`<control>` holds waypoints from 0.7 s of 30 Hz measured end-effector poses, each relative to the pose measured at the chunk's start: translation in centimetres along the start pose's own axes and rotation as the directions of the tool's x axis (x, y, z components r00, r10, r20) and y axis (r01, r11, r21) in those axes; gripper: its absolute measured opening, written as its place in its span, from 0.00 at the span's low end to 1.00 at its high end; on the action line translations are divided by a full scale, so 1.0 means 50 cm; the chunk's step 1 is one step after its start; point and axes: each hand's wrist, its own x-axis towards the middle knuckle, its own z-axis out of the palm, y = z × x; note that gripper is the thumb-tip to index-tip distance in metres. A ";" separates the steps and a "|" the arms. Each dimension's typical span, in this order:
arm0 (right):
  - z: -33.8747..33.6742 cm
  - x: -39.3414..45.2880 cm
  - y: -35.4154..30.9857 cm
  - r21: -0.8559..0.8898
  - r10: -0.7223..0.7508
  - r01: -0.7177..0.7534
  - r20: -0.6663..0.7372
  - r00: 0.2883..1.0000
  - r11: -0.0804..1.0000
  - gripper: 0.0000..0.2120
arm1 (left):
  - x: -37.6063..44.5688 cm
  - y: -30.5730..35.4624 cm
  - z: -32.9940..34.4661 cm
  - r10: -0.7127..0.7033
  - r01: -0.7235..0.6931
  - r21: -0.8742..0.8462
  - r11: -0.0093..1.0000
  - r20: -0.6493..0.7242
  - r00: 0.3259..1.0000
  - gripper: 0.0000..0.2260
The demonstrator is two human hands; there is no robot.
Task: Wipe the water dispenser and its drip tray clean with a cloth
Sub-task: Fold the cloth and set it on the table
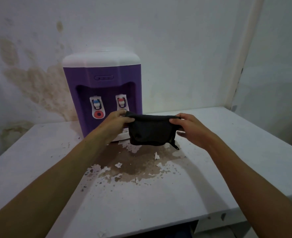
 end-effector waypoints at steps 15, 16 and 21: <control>-0.043 0.007 0.084 0.085 0.100 -0.098 -0.016 0.995 0.991 0.08 | 0.038 -0.077 0.110 -0.045 0.052 0.085 0.995 -0.077 0.996 0.04; -0.052 0.011 0.083 0.053 0.094 -0.092 -0.038 0.995 0.994 0.07 | 0.044 -0.073 0.114 -0.063 0.068 0.081 0.994 -0.063 0.996 0.04; -0.096 0.058 0.076 -0.218 -0.032 -0.022 -0.243 0.969 0.976 0.05 | 0.094 -0.042 0.139 -0.037 0.039 0.096 0.995 -0.028 0.999 0.06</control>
